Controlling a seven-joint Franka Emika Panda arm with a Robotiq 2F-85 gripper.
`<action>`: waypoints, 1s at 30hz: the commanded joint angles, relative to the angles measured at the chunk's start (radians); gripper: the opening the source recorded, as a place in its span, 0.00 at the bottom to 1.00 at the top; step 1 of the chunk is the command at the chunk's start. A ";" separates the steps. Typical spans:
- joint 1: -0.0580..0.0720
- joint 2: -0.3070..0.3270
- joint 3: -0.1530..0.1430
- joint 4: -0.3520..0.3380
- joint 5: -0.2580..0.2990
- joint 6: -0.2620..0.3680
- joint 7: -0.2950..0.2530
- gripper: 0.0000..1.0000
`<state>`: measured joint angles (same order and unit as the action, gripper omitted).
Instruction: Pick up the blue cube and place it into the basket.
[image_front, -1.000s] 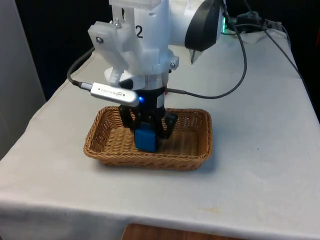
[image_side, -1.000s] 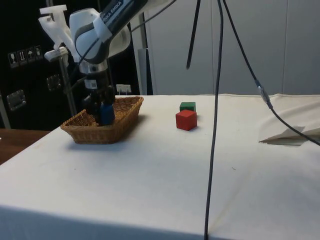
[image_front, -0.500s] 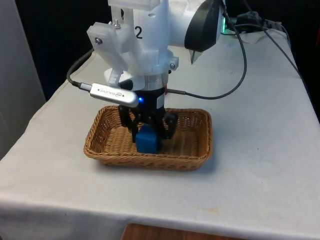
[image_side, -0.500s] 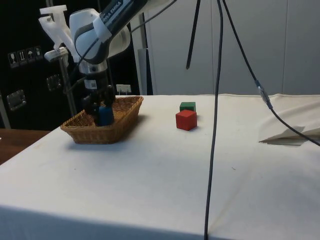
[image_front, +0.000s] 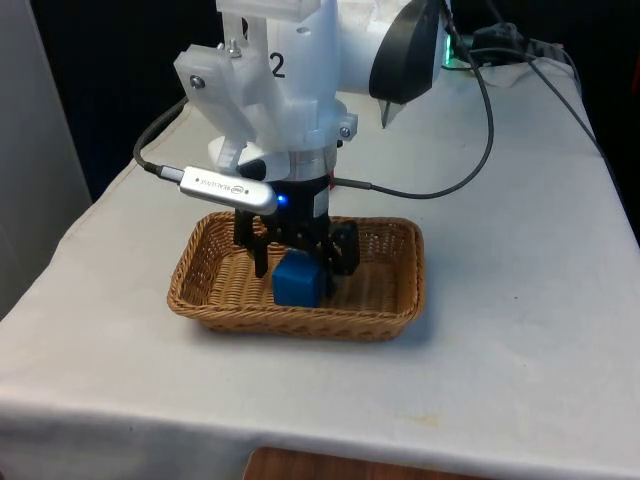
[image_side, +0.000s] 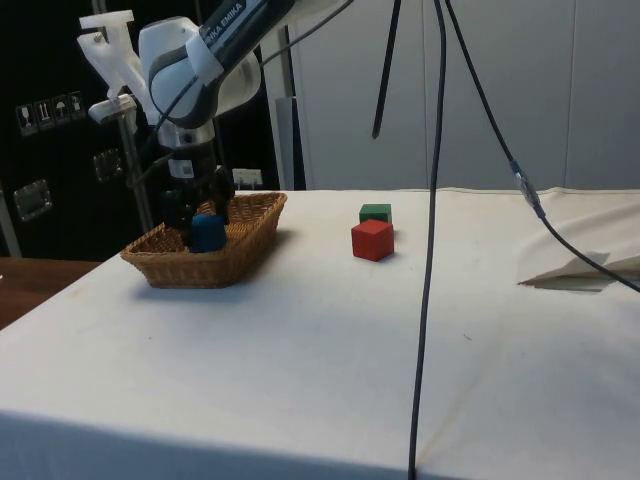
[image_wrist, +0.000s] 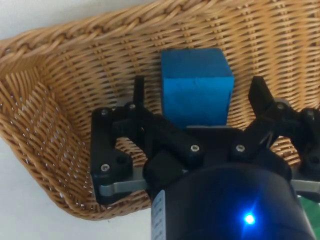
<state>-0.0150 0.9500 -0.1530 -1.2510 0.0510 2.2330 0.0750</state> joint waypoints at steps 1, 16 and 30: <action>-0.002 -0.005 0.001 0.006 0.001 -0.008 -0.001 1.00; 0.001 -0.076 -0.005 0.024 -0.003 -0.086 -0.004 1.00; 0.005 -0.148 -0.007 0.014 -0.006 -0.144 -0.048 1.00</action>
<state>-0.0100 0.7970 -0.1600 -1.2370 0.0440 2.0840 0.0210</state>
